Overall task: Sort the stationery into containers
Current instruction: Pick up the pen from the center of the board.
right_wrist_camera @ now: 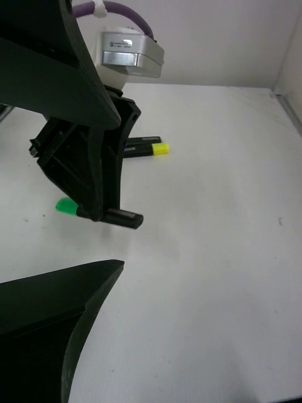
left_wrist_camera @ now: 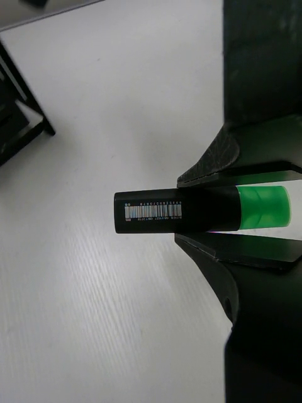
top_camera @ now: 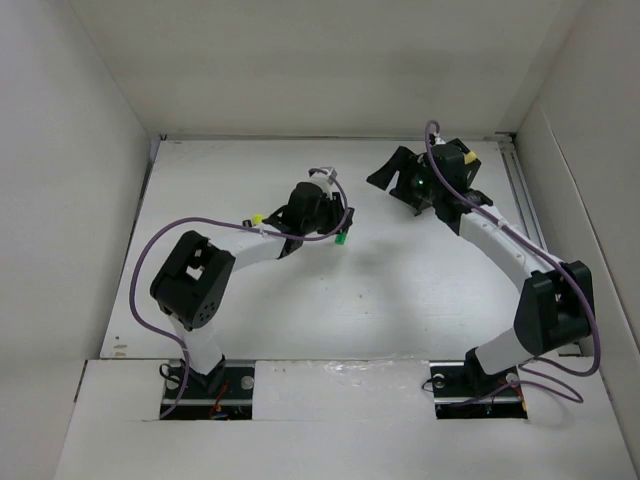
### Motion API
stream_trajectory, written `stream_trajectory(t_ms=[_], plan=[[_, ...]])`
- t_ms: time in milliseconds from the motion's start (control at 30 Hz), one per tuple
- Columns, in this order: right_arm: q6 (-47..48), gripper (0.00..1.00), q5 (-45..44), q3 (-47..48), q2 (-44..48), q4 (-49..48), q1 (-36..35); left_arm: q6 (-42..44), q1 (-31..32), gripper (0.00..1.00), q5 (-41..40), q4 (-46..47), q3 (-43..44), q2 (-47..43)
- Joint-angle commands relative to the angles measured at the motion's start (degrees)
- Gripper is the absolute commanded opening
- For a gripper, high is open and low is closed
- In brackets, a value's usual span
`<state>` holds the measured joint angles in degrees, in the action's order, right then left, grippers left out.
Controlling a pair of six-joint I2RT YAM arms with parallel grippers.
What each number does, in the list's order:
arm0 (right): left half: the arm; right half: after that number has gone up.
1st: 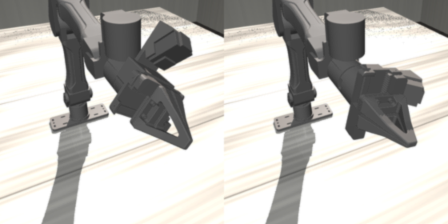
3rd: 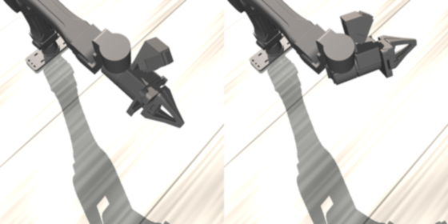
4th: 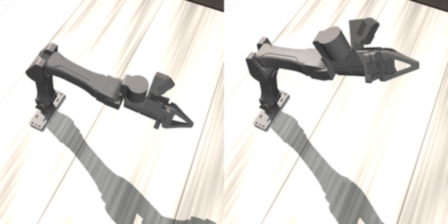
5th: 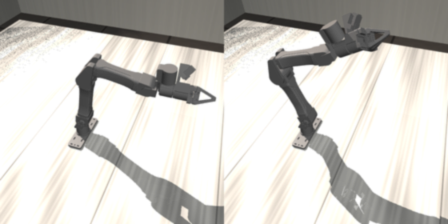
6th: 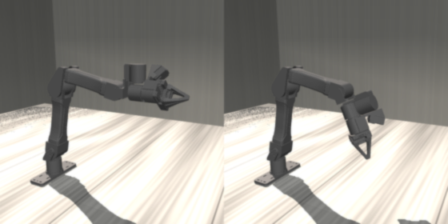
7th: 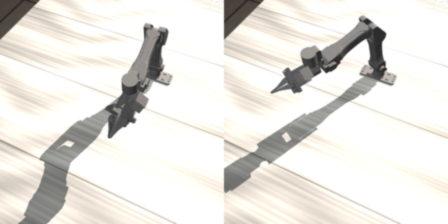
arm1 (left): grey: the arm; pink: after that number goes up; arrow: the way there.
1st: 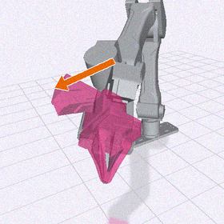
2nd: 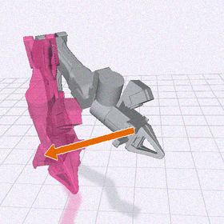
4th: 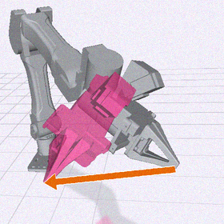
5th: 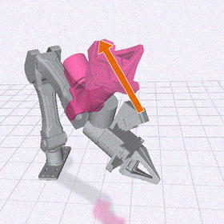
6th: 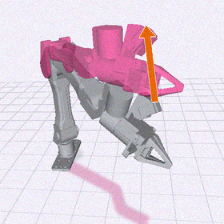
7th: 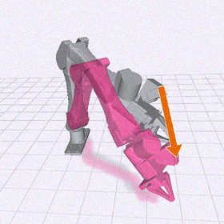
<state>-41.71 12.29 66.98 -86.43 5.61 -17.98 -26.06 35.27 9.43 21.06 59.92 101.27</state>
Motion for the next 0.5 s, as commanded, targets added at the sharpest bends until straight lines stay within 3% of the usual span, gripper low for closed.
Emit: stream_trajectory(t_ms=[0, 400, 467], plan=[[1.55, 0.91, 6.16, -0.8, -1.63, -0.16, -0.3, 2.6, 1.99, 0.0, 4.36, 6.36, -0.24, -3.8], [1.02, 0.91, 7.21, -3.17, -4.7, -0.16, -0.13, 1.28, 2.7, 0.0, 9.64, 11.46, -3.76, -7.06], [1.02, 0.85, 8.88, -3.17, -5.5, -0.16, -0.13, 1.28, 2.7, 0.0, 10.43, 11.99, -3.76, -7.06]])
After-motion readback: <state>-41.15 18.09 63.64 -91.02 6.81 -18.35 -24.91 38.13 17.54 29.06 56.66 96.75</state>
